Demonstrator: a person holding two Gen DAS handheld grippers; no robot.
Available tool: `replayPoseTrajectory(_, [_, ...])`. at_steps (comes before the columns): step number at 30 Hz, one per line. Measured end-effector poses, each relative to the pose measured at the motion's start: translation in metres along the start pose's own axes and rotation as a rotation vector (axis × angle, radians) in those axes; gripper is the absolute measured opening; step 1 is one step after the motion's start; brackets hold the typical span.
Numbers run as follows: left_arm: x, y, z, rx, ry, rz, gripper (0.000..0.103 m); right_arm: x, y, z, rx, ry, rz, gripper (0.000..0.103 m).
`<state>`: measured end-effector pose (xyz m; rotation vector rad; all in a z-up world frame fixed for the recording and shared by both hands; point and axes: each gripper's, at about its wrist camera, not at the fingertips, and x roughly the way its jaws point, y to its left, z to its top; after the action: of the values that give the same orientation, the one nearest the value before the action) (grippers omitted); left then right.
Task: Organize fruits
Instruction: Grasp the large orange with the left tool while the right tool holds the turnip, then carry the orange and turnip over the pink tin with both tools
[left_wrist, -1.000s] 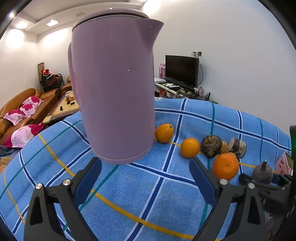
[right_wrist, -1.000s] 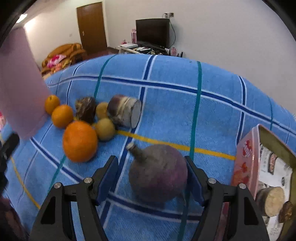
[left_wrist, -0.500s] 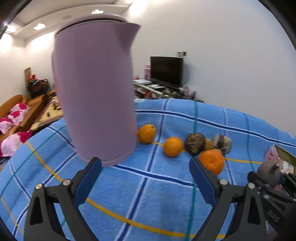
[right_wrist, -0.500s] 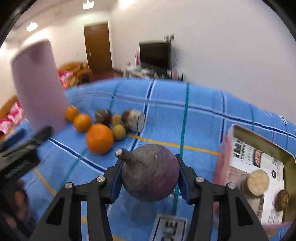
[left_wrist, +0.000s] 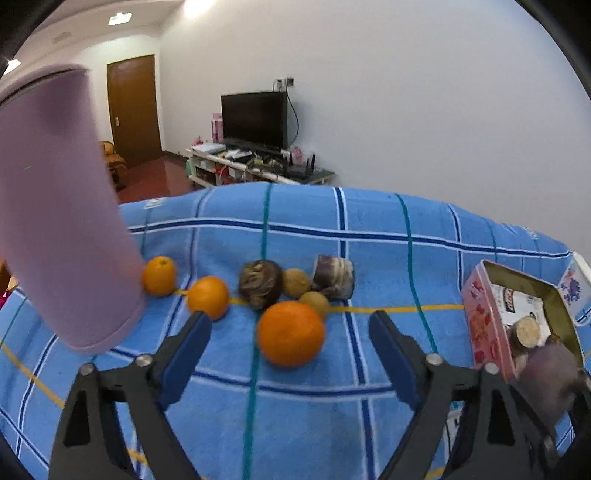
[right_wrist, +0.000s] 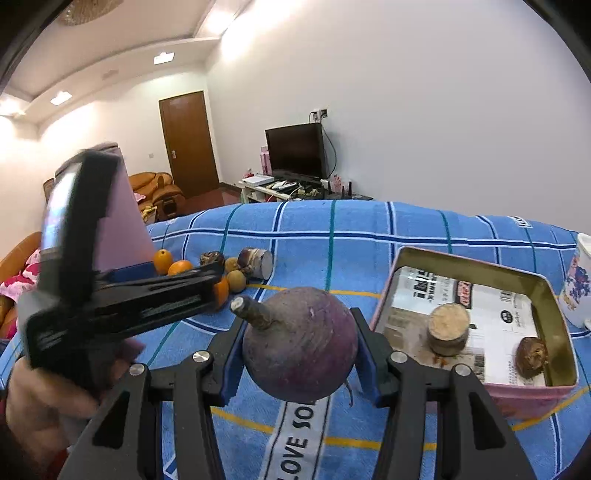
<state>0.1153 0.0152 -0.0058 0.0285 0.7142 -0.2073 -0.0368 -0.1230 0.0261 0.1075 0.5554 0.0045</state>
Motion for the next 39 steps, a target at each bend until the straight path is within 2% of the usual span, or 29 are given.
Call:
replayPoseTrajectory(2, [0.015, -0.006, 0.003, 0.002, 0.045, 0.004, 0.079, -0.001, -0.003, 0.002, 0.004, -0.006, -0.008, 0.053])
replayPoseTrajectory(5, [0.030, -0.009, 0.003, 0.008, 0.089, 0.031, 0.078, 0.001, -0.007, 0.002, 0.014, 0.001, -0.004, 0.053])
replayPoseTrajectory(8, [0.040, -0.012, -0.001, 0.030, 0.102, 0.071, 0.078, 0.004, -0.010, 0.003, 0.025, 0.012, 0.002, 0.053])
replayPoseTrajectory(9, [0.044, -0.013, 0.000, 0.033, 0.119, 0.068, 0.077, 0.005, -0.011, 0.003, 0.029, 0.017, 0.004, 0.053])
replayPoseTrajectory(11, [0.047, -0.012, -0.003, 0.036, 0.150, 0.053, 0.068, 0.007, -0.012, 0.004, 0.038, 0.025, 0.007, 0.053])
replayPoseTrajectory(13, [0.051, -0.012, -0.003, 0.033, 0.170, 0.056, 0.065, 0.008, -0.014, 0.004, 0.049, 0.032, 0.012, 0.053])
replayPoseTrajectory(17, [0.055, -0.006, -0.002, -0.002, 0.191, 0.040, 0.051, 0.009, -0.013, 0.005, 0.052, 0.030, 0.006, 0.053])
replayPoseTrajectory(21, [0.053, -0.002, -0.003, -0.016, 0.183, 0.030, 0.051, 0.009, -0.011, 0.004, 0.040, 0.027, 0.006, 0.053])
replayPoseTrajectory(23, [0.045, -0.002, -0.003, -0.019, 0.152, 0.042, 0.050, 0.006, -0.010, 0.004, 0.032, 0.012, -0.003, 0.053])
replayPoseTrajectory(27, [0.017, 0.002, -0.008, -0.034, 0.033, 0.087, 0.050, -0.001, -0.007, 0.005, 0.008, -0.042, -0.039, 0.053])
replayPoseTrajectory(33, [-0.018, -0.005, -0.016, -0.007, -0.117, 0.191, 0.050, -0.004, -0.006, 0.005, -0.013, -0.066, -0.074, 0.053])
replayPoseTrajectory(39, [-0.032, -0.004, -0.023, -0.033, -0.146, 0.208, 0.050, -0.004, -0.007, 0.004, -0.020, -0.077, -0.092, 0.053])
